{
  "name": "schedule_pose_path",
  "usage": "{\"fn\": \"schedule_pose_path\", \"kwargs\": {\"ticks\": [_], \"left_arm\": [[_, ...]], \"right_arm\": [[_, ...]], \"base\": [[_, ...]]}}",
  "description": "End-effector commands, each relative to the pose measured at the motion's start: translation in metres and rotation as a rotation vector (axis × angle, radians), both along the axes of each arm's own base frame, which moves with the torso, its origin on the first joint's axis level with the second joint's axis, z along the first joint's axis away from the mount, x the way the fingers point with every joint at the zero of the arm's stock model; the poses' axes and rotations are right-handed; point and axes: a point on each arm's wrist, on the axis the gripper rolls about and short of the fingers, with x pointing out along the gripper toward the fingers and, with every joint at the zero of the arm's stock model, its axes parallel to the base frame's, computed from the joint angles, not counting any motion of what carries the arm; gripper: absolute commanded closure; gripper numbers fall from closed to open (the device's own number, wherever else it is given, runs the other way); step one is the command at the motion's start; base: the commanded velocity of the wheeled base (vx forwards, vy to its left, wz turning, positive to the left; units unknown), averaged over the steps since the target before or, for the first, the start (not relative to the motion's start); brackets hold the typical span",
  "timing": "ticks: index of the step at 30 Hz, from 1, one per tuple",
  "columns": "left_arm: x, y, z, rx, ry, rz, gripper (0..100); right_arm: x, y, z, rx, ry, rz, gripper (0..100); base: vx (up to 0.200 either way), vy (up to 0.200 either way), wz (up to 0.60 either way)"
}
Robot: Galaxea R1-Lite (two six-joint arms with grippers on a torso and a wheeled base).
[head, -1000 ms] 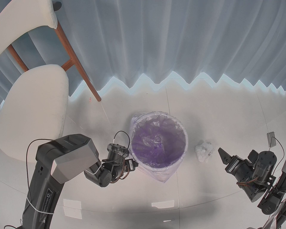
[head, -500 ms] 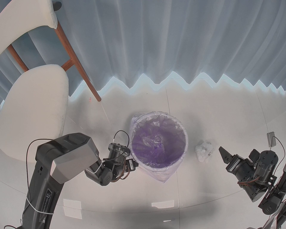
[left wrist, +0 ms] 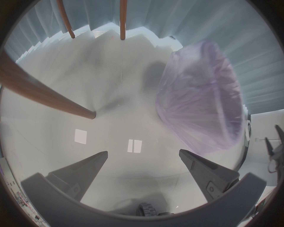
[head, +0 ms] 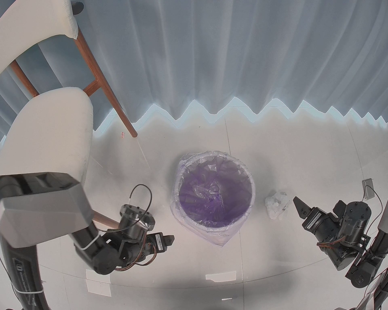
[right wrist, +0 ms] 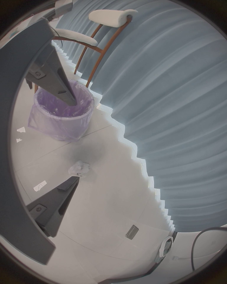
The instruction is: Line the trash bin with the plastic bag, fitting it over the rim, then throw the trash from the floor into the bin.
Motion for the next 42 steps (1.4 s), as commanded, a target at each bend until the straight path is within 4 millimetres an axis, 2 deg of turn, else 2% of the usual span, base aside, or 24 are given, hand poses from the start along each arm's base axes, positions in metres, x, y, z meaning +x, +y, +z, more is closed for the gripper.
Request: {"fn": "schedule_pose_path", "kwargs": {"ticks": [1,2,6,8,11,12,14,17,21,22,28,31,36,41,42], "left_arm": [[-0.07,0.021,0.068,-0.16,-0.172,-0.027,0],[-0.088,0.033,0.088,-0.223,-0.254,-0.025,0],[-0.118,0.056,0.117,-0.305,-0.384,-0.015,0],[-0.134,0.068,0.125,-0.332,-0.424,-0.01,0],[-0.151,0.081,0.125,-0.338,-0.435,-0.004,0],[-0.158,0.085,0.121,-0.333,-0.426,-0.004,0],[-0.164,0.089,0.119,-0.33,-0.425,-0.003,0],[-0.17,0.096,0.121,-0.338,-0.454,0.024,0],[-0.172,0.109,0.129,-0.341,-0.524,0.099,0],[-0.174,0.115,0.134,-0.348,-0.569,0.122,0],[-0.184,0.138,0.147,-0.22,-0.73,0.256,0],[-0.193,0.148,0.153,-0.174,-0.807,0.304,0],[-0.209,0.16,0.158,-0.07,-0.888,0.386,0],[-0.236,0.165,0.153,0.004,-0.921,0.401,0],[-0.248,0.165,0.147,0.038,-0.913,0.39,0]], "right_arm": [[0.022,0.01,-0.015,0.056,0.022,-0.015,0],[0.021,0.011,-0.015,0.057,0.025,-0.01,0],[0.021,0.009,-0.009,0.072,0.006,0.014,0],[0.023,0.001,-0.002,0.087,-0.01,0.02,0],[0.03,-0.014,0.001,0.094,-0.005,0.006,0],[0.035,-0.025,0.0,0.091,0.012,-0.02,0],[0.04,-0.034,0.002,0.091,0.01,-0.042,0],[0.057,-0.054,0.017,0.057,-0.038,-0.047,0],[0.076,-0.066,0.034,0.062,-0.05,-0.07,0],[0.083,-0.07,0.043,0.062,-0.046,-0.069,0],[0.097,-0.077,0.083,0.039,-0.049,-0.036,0],[0.099,-0.081,0.085,-0.011,0.012,-0.031,0],[0.1,-0.086,0.099,-0.148,0.017,-0.018,0],[0.093,-0.085,0.1,-0.208,0.176,0.011,0],[0.093,-0.085,0.095,-0.207,0.242,0.014,0]], "base": [[0.0,0.0,0.0],[0.0,0.0,0.0],[0.0,0.0,0.0],[0.0,0.0,0.0],[0.0,0.0,0.0],[0.0,0.0,0.0],[0.0,0.0,0.0],[0.0,0.0,0.0],[0.0,0.0,0.0],[0.0,0.0,0.0],[0.0,0.0,0.0],[0.0,0.0,0.0],[0.0,0.0,0.0],[0.0,0.0,0.0],[0.0,0.0,0.0]]}}
